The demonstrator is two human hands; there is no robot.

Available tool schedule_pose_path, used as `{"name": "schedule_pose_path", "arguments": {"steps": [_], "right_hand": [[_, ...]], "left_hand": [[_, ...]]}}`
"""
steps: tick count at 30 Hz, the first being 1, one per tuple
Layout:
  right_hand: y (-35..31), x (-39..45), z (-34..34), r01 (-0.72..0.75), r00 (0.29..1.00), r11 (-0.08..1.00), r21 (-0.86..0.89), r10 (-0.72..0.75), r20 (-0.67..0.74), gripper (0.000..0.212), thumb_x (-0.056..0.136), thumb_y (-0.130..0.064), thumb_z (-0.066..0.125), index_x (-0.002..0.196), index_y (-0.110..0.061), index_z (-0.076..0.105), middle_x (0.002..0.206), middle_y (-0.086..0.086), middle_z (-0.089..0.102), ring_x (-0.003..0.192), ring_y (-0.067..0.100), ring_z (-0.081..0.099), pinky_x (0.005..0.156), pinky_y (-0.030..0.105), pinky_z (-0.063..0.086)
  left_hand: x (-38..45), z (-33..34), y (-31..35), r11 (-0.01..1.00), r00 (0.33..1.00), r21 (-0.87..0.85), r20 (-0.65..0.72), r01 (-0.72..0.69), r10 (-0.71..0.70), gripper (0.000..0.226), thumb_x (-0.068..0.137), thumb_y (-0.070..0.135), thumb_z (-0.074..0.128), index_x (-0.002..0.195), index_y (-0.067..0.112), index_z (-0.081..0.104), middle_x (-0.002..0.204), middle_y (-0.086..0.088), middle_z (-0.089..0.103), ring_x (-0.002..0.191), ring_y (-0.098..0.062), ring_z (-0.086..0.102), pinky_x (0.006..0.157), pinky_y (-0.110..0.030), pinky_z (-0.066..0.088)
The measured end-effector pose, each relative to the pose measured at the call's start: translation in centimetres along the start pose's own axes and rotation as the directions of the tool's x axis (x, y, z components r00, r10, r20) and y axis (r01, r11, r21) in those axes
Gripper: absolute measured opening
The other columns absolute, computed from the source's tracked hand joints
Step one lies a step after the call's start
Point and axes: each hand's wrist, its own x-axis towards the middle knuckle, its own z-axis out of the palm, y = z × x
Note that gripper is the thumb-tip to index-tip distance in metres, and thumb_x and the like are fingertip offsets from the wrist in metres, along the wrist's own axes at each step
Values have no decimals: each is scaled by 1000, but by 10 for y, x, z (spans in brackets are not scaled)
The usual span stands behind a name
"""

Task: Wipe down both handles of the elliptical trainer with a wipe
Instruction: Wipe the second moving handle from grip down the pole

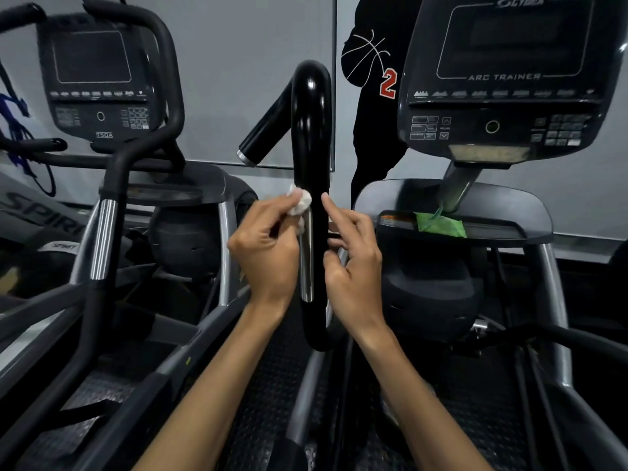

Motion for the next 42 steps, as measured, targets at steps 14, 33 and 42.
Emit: {"name": "schedule_pose_path", "arguments": {"steps": [14,33,42], "right_hand": [[-3,-1,-3,-10,1000,1000,14,10,17,78,82,21,42,147,-19,54,116,-2,50,108,5,56,95,15,47],[-2,-1,-1,-37,999,998,52,36,27,84,77,18,40,146,-28,53,116,-10,49,113,14,56,101,23,48],[-2,-2,4,-52,998,996,73,54,-21,83,74,13,42,145,-27,56,116,-8,50,107,17,56,96,27,51]], "left_hand": [[-33,-7,-3,928,944,192,151,-321,295,24,85,-15,71,99,2,79,97,-8,77,90,-16,67,83,-23,55],[-21,-9,-6,970,983,167,78,-178,166,13,91,-1,63,87,3,75,86,-3,73,81,-10,65,76,-16,50],[11,-3,-4,970,961,14,133,242,-241,26,91,-4,66,83,20,64,84,15,69,80,2,66,70,-12,48]]}}
